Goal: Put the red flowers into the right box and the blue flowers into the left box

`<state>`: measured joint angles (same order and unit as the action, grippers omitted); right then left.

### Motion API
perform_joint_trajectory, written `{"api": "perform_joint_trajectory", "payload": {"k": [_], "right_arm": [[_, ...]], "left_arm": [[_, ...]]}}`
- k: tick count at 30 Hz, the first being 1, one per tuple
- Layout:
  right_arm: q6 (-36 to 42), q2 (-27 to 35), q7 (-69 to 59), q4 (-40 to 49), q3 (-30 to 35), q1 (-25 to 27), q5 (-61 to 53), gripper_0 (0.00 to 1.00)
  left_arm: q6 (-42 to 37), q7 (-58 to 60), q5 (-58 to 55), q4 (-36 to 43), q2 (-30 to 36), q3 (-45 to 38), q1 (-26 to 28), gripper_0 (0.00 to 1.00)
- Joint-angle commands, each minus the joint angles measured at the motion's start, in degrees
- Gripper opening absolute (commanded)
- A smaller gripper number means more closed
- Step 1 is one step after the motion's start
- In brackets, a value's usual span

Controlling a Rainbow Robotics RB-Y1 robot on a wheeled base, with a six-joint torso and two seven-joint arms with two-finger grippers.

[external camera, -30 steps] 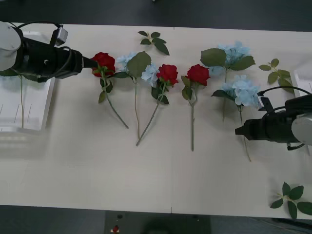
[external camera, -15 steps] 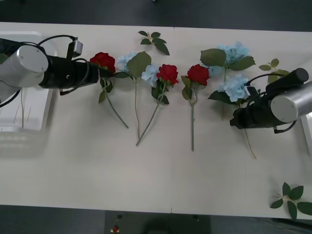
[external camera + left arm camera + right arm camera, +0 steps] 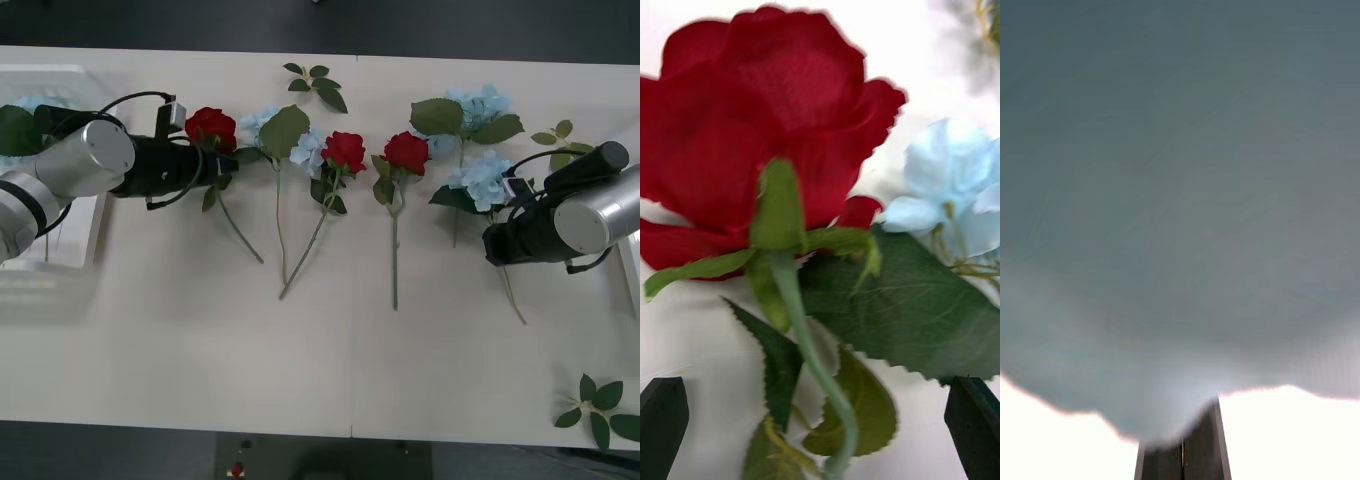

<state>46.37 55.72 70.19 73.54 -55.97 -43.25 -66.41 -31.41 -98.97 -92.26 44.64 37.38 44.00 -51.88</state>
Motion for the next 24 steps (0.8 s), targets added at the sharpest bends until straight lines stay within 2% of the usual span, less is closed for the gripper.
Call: {"api": "perform_joint_trajectory", "payload": {"k": [1, 7, 9, 10, 11, 16, 19, 24], "right_arm": [[2.8, 1.9, 0.1, 2.0, 0.7, -1.9, 0.4, 0.0], [15.9, 7.9, 1.0, 8.2, 12.8, -2.3, -4.3, 0.0], [21.9, 9.4, 1.6, 9.8, 18.4, -2.3, -6.6, 0.0], [25.2, 9.9, 2.0, 10.4, 21.6, -2.3, -7.7, 0.0], [27.6, 10.3, 2.3, 10.7, 24.1, -2.3, -8.3, 0.0], [38.4, 11.8, 3.8, 14.1, 36.5, -2.3, -11.3, 0.0], [42.0, 11.8, 4.2, 16.4, 40.6, -2.3, -12.0, 0.0], [39.9, 11.3, 4.3, 18.9, 42.3, -2.3, -18.4, 0.0]], "left_arm": [[1.2, 2.1, 2.1, -1.0, -0.3, -0.1, -2.5, 1.0], [1.2, 2.4, 2.9, -1.0, -0.6, -0.1, -2.5, 1.0], [1.2, 2.3, 3.1, -1.0, -0.7, -0.1, -2.5, 0.72], [1.2, 2.4, 3.2, -1.0, -0.7, -0.1, -2.5, 0.26], [1.3, 2.4, 3.3, -1.0, -0.8, -0.1, -2.5, 0.0], [1.3, 2.4, 3.3, -1.0, -0.8, -0.1, -2.5, 0.0], [1.3, 2.4, 3.3, -1.0, -0.7, -0.1, -2.5, 0.0], [1.3, 2.3, 3.3, -1.0, -0.7, -0.1, -2.5, 0.0]]}}
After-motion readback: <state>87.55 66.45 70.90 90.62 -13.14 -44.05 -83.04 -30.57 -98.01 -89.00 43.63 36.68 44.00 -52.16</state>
